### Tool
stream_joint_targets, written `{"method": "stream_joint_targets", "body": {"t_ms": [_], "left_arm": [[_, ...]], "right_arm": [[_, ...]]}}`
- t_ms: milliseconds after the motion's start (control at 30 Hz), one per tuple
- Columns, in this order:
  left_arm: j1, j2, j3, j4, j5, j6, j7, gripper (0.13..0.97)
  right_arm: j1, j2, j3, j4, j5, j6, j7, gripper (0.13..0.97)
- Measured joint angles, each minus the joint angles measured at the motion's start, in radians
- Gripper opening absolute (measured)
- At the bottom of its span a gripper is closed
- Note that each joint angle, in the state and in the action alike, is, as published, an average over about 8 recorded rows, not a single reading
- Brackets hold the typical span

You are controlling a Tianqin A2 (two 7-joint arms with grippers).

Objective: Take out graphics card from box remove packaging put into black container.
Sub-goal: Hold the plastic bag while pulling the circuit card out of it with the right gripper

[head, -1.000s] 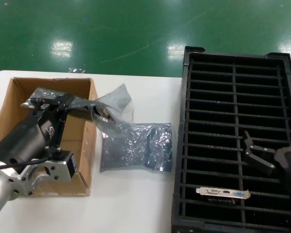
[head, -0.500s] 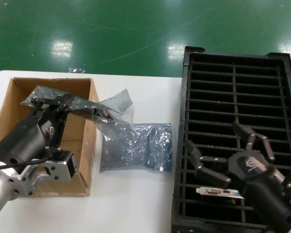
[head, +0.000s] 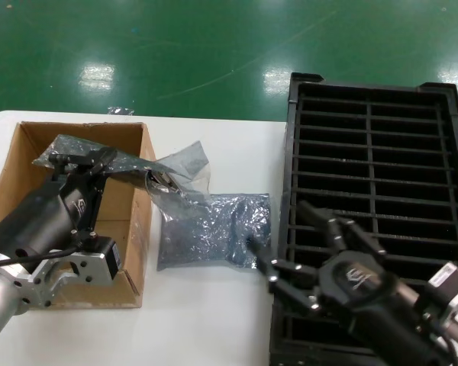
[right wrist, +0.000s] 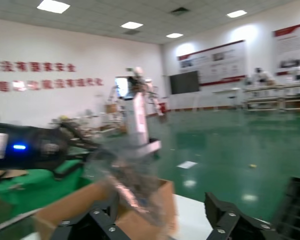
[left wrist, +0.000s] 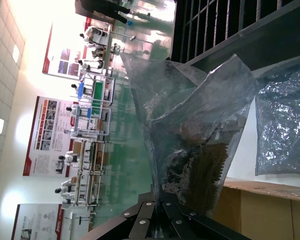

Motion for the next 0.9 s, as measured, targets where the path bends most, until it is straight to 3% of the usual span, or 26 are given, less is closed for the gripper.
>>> {"method": "stream_joint_targets", "body": {"t_ms": [533, 900], "left_arm": [[0.000, 0.000, 0.000, 0.000, 0.000, 0.000, 0.000, 0.139], [0.000, 0.000, 0.000, 0.000, 0.000, 0.000, 0.000, 0.139]], "right_arm": [[0.097, -0.029, -0.138, -0.038, -0.012, -0.129, -0.029, 0.349], [0.197, -0.083, -0.169, -0.148, -0.024, -0.161, -0.068, 0.203]]}}
